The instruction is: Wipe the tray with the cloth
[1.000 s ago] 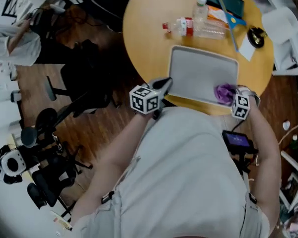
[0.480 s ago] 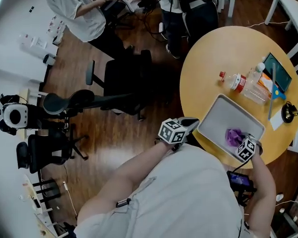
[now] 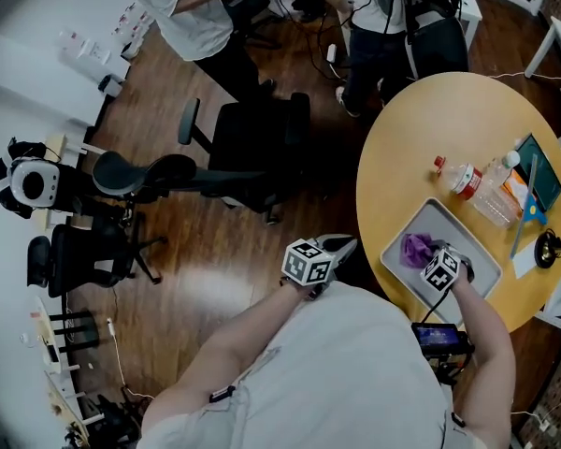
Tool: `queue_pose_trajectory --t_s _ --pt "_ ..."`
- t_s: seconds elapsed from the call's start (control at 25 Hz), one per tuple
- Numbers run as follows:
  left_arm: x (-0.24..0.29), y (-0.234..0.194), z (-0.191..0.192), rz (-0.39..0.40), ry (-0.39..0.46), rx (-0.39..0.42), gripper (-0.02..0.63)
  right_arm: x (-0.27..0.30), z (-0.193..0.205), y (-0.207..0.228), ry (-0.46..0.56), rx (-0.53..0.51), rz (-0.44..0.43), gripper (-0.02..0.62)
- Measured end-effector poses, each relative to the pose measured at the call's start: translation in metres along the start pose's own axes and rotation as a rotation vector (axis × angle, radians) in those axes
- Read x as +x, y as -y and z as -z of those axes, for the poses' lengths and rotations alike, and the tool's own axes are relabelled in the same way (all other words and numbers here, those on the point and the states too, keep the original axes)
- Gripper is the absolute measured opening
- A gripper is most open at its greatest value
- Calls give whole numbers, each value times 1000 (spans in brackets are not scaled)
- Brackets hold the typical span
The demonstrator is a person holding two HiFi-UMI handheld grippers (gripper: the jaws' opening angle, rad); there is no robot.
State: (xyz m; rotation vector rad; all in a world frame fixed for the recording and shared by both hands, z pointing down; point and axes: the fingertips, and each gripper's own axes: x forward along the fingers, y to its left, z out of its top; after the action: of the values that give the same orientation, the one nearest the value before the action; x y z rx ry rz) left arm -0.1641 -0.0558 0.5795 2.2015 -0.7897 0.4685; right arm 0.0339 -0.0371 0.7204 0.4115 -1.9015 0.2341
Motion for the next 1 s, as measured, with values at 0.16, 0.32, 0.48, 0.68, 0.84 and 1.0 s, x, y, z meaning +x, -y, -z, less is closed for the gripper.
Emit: queue_pose_trajectory --t_s 0.16,0.32,0.48,0.68,0.84,1.0 --pt "-10 0 7 -28 8 -19 0 2 -18 7 9 33 45 66" --pt "-10 -2 10 -32 2 -1 0 11 -32 10 25 -44 59 66" --pt "-2 7 -1 -4 -11 33 0 10 -35 14 53 -45 50 67" --pt "9 13 -12 28 -23 73 0 8 -23 17 71 5 88 64" --pt "12 17 -4 50 -48 74 0 -5 7 6 56 86 101 64" --pt "29 12 -7 94 -60 104 0 -10 22 29 95 135 186 64"
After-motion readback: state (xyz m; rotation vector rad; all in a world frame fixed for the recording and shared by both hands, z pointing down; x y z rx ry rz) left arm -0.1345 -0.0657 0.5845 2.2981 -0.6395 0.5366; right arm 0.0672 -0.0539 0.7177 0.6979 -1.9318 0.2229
